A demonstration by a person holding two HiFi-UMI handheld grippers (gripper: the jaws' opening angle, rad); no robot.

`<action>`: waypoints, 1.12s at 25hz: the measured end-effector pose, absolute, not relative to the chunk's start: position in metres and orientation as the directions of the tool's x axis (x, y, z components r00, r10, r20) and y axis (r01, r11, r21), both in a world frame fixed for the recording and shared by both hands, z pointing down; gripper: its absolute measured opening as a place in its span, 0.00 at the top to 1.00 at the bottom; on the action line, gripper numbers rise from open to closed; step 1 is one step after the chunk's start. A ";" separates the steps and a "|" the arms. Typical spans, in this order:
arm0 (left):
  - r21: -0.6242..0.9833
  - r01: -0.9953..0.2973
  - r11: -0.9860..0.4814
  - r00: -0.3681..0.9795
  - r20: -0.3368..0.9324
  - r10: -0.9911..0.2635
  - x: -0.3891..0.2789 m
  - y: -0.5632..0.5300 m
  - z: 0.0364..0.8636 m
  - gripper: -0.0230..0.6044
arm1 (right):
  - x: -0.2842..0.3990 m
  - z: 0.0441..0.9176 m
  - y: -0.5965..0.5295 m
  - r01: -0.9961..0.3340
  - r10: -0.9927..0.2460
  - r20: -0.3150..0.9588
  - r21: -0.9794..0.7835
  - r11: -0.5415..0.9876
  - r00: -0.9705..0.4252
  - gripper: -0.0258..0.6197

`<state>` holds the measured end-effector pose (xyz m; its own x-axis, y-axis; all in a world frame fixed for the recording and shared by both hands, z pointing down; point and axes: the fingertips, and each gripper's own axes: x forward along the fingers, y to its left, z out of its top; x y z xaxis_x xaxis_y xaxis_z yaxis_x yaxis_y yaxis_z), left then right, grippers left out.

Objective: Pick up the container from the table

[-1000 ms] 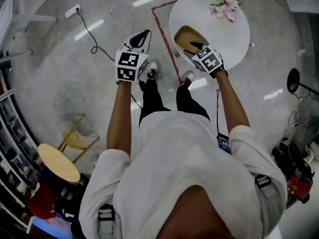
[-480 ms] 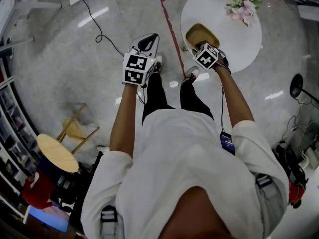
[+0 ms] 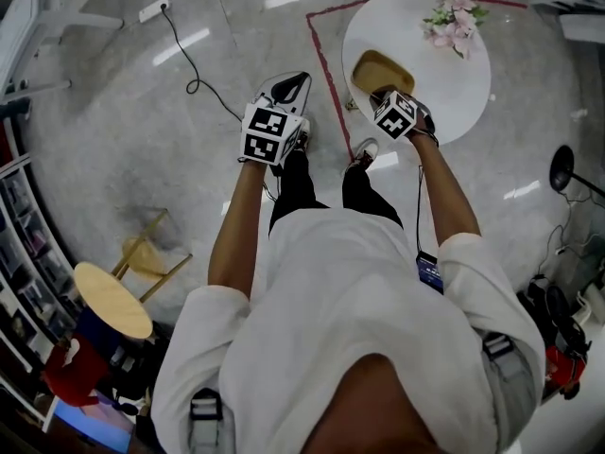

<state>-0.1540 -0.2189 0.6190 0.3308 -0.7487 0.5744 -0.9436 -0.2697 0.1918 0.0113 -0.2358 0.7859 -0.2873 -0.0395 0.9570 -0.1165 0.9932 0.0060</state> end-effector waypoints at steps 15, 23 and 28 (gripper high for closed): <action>0.010 -0.906 -0.422 0.397 0.361 -0.844 -0.120 -0.315 0.477 0.94 | 0.028 0.531 -0.347 -0.423 -0.467 0.704 0.255 0.870 -0.536 0.94; -0.113 -0.858 -0.501 0.474 0.199 -0.858 -0.080 -0.354 0.375 0.94 | 0.085 0.396 -0.370 -0.617 -0.694 0.481 0.337 0.711 -0.536 0.94; -0.157 -0.824 -0.544 0.531 0.120 -0.839 -0.042 -0.359 0.322 0.94 | 0.130 0.333 -0.372 -0.691 -0.778 0.356 0.362 0.626 -0.518 0.94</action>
<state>-0.0424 -0.3589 0.3217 0.5309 -0.8389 0.1203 -0.8242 -0.5441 -0.1569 0.1295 -0.3715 0.3330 -0.5175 -0.7780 0.3563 -0.6909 0.6255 0.3623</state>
